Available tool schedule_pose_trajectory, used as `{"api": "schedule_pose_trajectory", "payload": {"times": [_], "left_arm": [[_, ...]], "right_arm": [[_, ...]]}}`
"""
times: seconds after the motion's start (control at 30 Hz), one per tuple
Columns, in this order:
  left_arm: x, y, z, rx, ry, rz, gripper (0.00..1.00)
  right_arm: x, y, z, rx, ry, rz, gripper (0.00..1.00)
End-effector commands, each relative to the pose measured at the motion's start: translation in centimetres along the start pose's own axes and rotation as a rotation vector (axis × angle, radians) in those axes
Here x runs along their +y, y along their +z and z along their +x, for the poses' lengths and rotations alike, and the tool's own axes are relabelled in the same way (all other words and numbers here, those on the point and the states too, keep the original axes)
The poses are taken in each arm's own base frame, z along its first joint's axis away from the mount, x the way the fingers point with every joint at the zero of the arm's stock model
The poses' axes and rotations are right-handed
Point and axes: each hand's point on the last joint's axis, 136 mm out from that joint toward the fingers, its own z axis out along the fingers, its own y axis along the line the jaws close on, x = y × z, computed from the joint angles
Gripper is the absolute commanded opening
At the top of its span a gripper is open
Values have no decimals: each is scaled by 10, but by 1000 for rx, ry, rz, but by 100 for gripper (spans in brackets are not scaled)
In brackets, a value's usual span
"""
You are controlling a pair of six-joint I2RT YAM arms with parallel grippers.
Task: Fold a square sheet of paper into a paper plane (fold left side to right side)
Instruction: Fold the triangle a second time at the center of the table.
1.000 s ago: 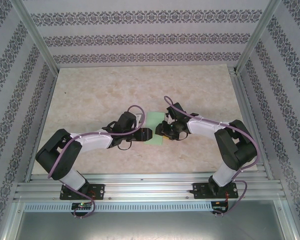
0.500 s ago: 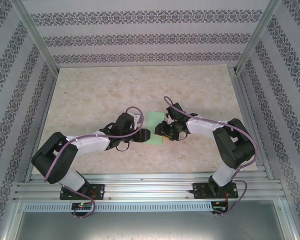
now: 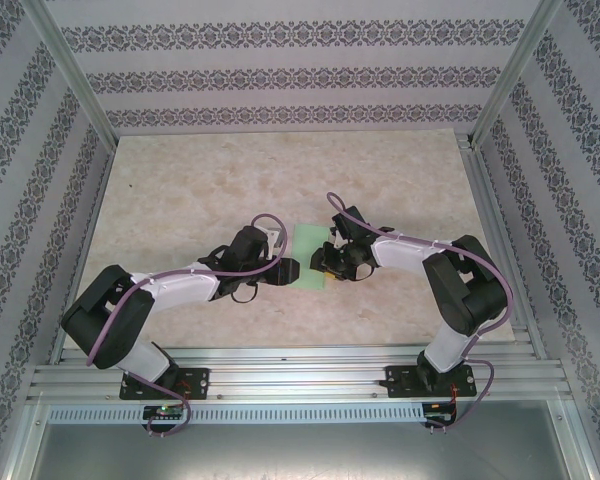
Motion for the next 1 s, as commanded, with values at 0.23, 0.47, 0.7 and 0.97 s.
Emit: {"api": "schedule_pose_trajectory", "payload": {"times": [0.23,0.47,0.7,0.97], "left_arm": [[-22,-17,-3,-71,218,75,60],[-44,-16,13,-54,411,117,60],[-55,2,27,-17,556,43,63],[-62,27,26,-35,629,-57,66]], "right_arm": [[25,-22,-5,-14,-13,-77,21],[27,-17,-1,44,7,-92,19],[35,-21,-7,44,25,-106,21],[35,-24,-8,55,51,-106,21]]}}
